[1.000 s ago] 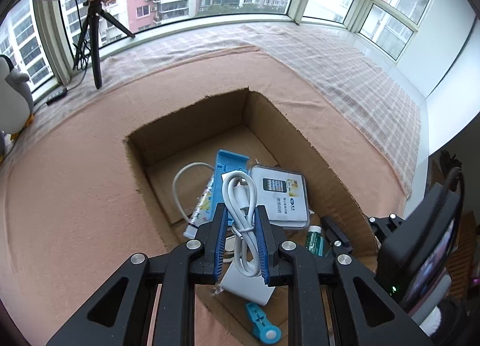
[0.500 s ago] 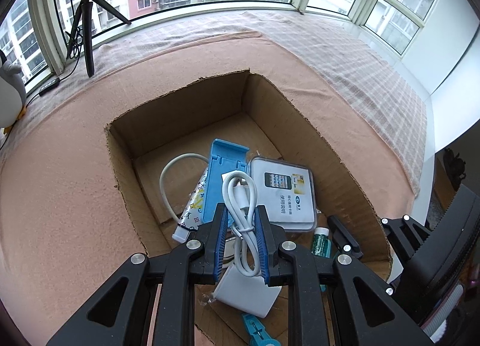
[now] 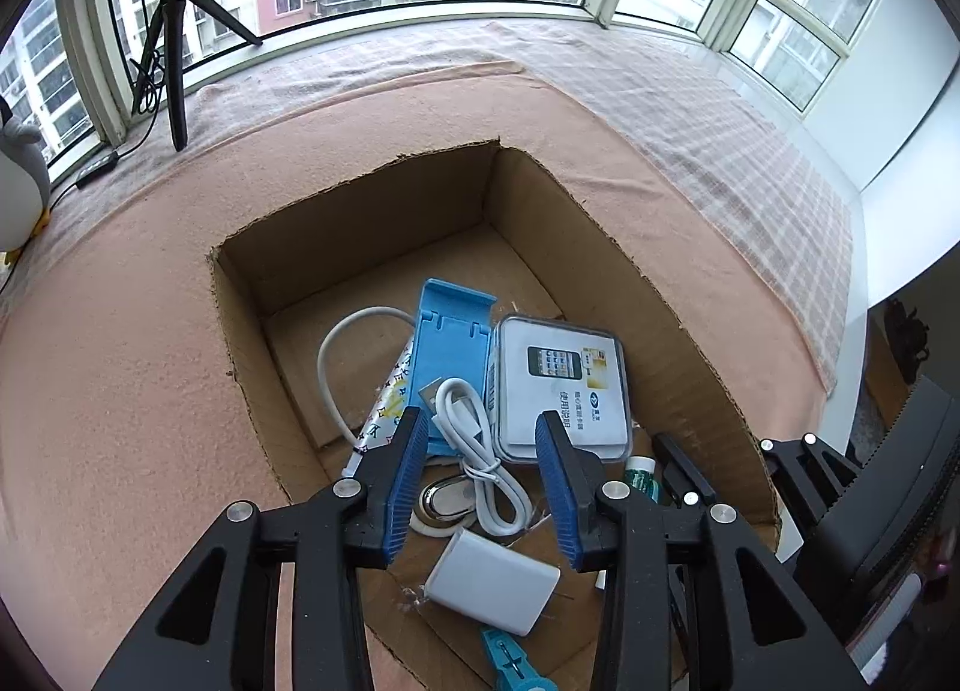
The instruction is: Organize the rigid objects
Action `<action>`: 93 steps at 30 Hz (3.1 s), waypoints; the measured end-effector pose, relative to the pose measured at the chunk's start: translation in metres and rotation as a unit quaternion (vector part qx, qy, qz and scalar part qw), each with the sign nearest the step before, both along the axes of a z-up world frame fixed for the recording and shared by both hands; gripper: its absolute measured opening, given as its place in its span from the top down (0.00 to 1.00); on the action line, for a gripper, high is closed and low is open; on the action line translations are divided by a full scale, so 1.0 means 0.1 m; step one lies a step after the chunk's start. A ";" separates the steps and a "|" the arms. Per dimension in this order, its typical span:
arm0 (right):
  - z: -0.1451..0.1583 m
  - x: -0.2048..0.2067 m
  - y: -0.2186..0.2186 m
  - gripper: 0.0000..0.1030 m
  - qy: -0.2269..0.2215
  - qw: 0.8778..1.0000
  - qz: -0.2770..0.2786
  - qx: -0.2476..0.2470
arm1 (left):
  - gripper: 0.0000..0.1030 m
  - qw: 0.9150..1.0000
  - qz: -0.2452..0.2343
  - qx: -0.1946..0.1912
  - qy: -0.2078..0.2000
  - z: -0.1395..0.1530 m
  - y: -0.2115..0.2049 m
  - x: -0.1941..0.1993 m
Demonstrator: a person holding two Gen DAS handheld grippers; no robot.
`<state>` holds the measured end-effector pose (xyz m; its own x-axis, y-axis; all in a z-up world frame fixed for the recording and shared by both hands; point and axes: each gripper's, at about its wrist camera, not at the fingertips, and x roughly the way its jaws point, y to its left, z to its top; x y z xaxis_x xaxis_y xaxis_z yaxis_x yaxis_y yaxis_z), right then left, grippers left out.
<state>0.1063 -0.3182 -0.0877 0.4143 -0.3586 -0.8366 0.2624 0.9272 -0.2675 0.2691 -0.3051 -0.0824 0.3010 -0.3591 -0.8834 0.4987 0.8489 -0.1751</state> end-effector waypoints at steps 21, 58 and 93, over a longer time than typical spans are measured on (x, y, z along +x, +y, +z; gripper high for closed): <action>0.00 0.04 0.02 0.74 0.009 1.000 0.000 -0.014 | 0.50 1.000 -0.007 0.001 -0.029 0.25 0.20 -0.32; 0.59 -0.22 0.08 0.42 -0.045 0.999 -0.012 -0.013 | 0.17 0.985 0.087 -0.038 -0.147 0.66 1.65 -1.59; 1.66 -1.31 1.13 0.22 -0.243 0.968 0.044 0.047 | 0.01 0.956 0.138 -0.059 -0.254 1.21 1.87 -2.31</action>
<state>-0.0246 -0.2048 0.0782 0.7930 -0.2365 -0.5614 0.2553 0.9658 -0.0462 0.0383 -0.1184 0.0388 0.7777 -0.2927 -0.5563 0.3056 0.9494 -0.0722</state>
